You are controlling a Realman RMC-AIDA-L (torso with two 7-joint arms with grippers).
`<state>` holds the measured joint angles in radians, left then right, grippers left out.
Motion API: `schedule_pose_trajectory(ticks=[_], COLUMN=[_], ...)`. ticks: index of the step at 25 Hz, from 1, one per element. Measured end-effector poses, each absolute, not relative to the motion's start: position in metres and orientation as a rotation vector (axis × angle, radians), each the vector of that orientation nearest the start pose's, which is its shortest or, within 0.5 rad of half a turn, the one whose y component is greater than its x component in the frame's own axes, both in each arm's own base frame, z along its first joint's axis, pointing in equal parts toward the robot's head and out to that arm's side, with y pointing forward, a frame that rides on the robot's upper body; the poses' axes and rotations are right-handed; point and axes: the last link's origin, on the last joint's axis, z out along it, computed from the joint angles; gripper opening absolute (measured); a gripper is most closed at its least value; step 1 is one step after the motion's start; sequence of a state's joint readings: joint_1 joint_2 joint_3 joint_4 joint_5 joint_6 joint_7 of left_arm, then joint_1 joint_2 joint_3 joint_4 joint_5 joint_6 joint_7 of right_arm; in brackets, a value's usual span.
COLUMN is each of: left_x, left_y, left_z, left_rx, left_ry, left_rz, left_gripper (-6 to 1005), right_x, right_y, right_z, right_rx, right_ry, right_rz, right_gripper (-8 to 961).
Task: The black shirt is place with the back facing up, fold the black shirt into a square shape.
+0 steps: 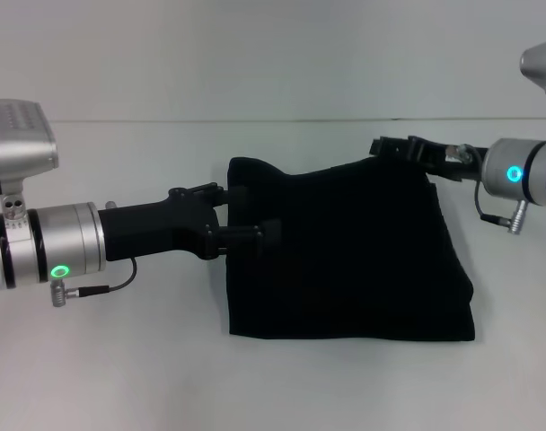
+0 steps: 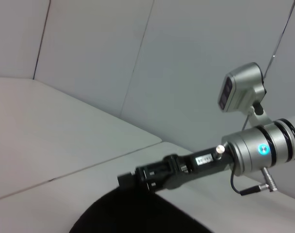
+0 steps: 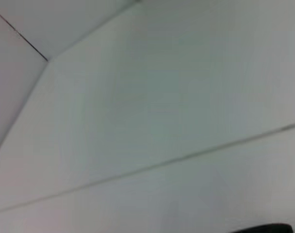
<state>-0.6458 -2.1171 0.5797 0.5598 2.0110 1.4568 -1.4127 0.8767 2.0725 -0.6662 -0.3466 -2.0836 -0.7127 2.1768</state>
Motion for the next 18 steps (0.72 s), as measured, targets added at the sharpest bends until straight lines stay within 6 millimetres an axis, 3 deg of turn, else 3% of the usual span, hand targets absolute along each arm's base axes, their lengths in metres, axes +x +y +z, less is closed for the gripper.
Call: schedule_pose_trajectory(ticks=[7, 18], left_x=[-0.236, -0.238], left_y=[0.361, 0.359], left_z=[-0.02, -0.02], left_rx=[-2.63, -2.627], left_ry=[-0.717, -0.726], left_rz=[-0.798, -0.796], left_gripper=[904, 905], right_x=[0.245, 0.284], right_y=[0.456, 0.438], right_z=[-0.028, -0.009], right_rx=[-1.88, -1.799], right_ry=[1.511, 1.589], right_rz=[0.646, 0.652], right_gripper=[765, 765])
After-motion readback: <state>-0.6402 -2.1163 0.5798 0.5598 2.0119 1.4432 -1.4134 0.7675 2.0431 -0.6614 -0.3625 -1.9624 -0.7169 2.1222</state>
